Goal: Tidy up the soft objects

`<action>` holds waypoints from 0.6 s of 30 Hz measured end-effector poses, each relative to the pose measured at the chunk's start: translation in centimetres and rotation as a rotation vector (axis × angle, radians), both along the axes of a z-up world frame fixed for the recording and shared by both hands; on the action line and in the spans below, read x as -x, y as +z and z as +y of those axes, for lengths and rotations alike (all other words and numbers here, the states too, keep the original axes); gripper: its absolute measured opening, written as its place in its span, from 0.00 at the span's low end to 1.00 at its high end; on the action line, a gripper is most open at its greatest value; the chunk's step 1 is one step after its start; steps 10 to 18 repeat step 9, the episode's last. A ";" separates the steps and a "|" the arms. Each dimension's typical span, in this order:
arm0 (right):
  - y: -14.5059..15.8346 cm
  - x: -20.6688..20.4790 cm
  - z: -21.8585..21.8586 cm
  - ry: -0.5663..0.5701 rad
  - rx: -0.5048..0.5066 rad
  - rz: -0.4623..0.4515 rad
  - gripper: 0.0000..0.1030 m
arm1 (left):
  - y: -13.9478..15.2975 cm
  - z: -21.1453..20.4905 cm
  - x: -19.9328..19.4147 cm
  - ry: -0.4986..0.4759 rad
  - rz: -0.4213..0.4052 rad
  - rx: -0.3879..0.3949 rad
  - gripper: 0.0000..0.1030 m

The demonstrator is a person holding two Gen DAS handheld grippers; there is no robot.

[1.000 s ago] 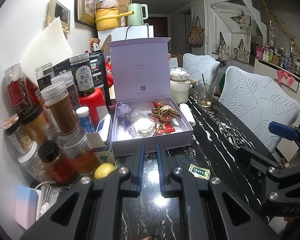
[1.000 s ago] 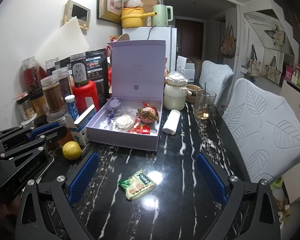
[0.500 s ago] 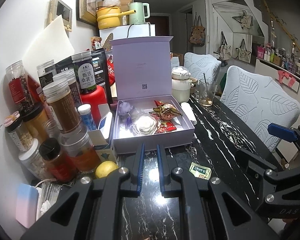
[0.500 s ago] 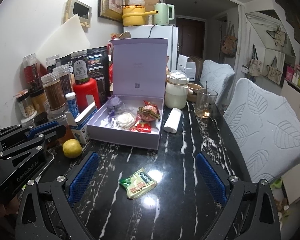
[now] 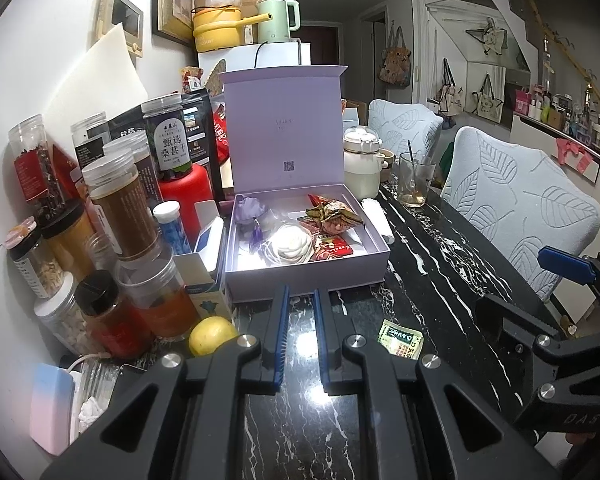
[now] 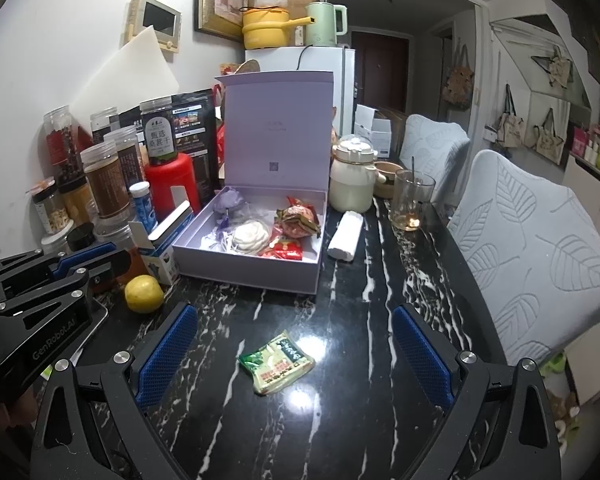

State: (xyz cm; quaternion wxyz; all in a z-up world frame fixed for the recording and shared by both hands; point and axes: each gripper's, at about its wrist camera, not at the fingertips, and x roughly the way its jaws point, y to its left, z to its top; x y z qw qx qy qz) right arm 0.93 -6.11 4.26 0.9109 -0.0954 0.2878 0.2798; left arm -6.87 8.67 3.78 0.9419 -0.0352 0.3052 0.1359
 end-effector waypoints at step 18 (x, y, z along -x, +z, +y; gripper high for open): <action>-0.1 -0.2 -0.1 -0.002 -0.001 0.006 0.96 | -0.2 0.1 -0.4 -0.004 0.014 0.011 0.12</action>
